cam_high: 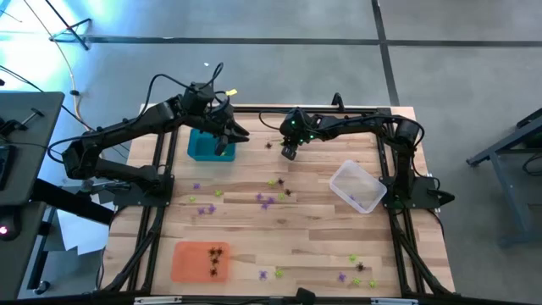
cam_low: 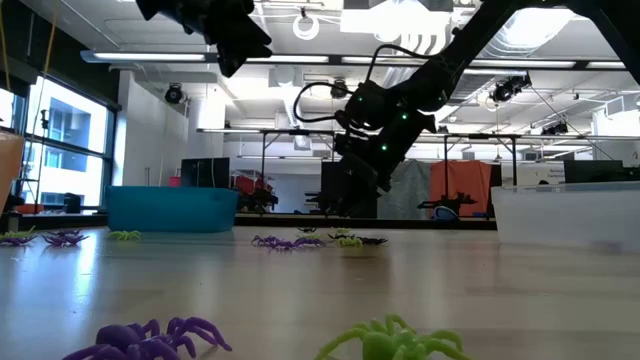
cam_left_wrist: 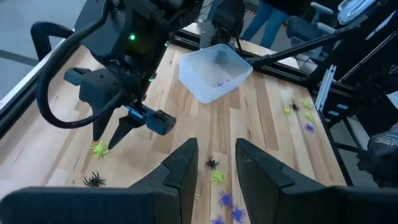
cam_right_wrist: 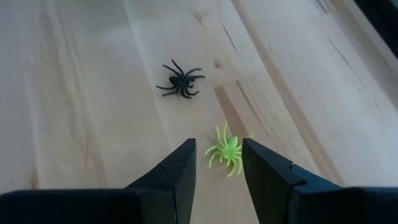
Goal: Sort Halloween decoration
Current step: Put the green spider toy into the blue bin
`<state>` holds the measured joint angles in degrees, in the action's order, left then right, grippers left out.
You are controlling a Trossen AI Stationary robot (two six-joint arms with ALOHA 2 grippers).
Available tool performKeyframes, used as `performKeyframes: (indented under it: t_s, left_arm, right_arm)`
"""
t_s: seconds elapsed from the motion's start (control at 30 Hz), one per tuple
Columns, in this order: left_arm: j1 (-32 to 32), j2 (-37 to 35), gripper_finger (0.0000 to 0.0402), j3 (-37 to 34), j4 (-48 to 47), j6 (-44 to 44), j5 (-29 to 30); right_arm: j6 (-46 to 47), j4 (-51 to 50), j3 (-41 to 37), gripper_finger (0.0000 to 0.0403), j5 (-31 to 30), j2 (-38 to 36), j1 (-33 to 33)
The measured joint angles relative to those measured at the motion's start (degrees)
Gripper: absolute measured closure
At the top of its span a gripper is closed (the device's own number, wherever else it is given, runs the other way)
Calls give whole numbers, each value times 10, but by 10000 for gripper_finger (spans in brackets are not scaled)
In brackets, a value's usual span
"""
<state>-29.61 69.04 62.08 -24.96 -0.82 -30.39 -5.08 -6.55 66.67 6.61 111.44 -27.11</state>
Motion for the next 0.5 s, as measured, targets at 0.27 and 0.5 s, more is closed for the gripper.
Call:
performKeyframes:
  t_s: [0.27,0.5]
  left_arm:
    - [0,0,307,0,1,13,0]
    - [-1,0,307,0,1,15,-1]
  right_arm:
    - [12,18,1,277,33,19,-12]
    - [25,-14,56,277,59,70,-19]
